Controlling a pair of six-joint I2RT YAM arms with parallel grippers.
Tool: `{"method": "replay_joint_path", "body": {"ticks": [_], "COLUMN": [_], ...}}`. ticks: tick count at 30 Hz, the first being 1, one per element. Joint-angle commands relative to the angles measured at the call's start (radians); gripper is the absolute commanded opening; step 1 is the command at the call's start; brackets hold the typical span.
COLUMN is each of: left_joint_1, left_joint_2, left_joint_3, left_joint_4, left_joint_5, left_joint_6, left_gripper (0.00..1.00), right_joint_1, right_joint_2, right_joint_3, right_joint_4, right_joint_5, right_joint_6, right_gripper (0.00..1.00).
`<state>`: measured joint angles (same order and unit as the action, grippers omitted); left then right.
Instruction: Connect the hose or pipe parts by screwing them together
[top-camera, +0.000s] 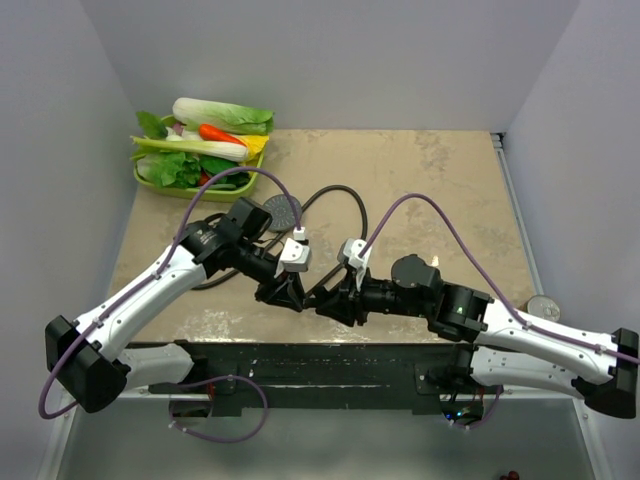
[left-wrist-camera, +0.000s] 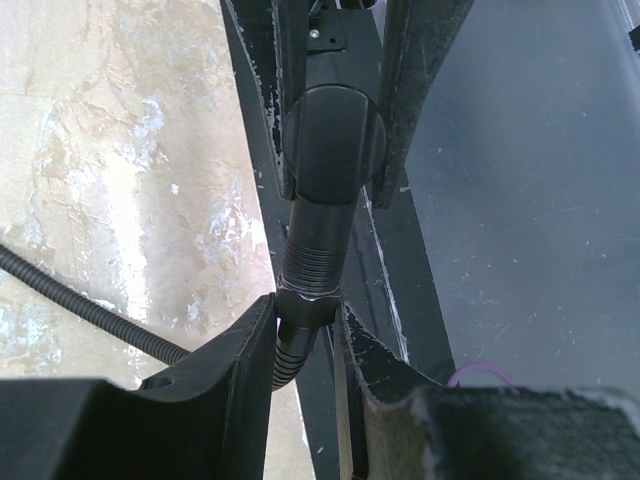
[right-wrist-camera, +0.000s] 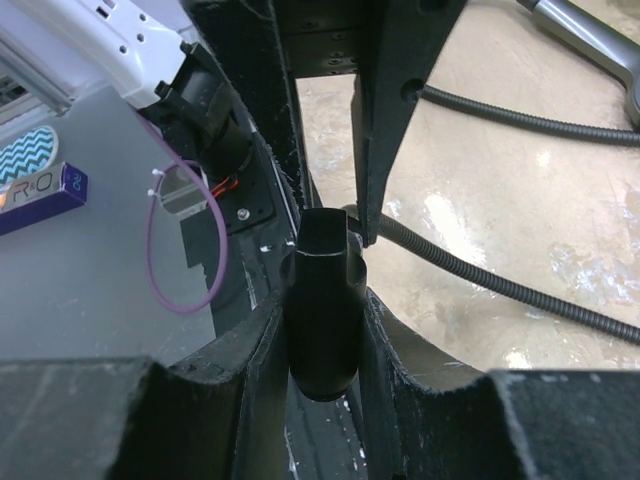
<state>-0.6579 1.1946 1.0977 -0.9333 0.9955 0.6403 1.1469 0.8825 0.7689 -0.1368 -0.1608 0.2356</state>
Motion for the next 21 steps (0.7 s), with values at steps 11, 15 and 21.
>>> {"method": "replay_joint_path", "body": {"ticks": [11,15,21], "left_joint_1": [0.014,0.014,0.014], "left_joint_2": [0.045,0.043,0.043], "left_joint_3": [0.051,0.054,0.054], "left_joint_4": [0.001,-0.009,-0.025], "left_joint_5": [0.163,0.161,0.155], "left_joint_6": [0.005,0.013,0.027], "left_gripper": [0.0,0.0,0.0], "right_joint_1": [0.007,0.008,0.007], "right_joint_2": [0.049,0.064,0.079], "right_joint_3": [0.105,0.113,0.132], "right_joint_4": [-0.075,-0.098,-0.138], "right_joint_5": [-0.062,-0.065,-0.065], "right_joint_6": [-0.128,-0.145,-0.163], "right_gripper": [0.0,0.0,0.0]}}
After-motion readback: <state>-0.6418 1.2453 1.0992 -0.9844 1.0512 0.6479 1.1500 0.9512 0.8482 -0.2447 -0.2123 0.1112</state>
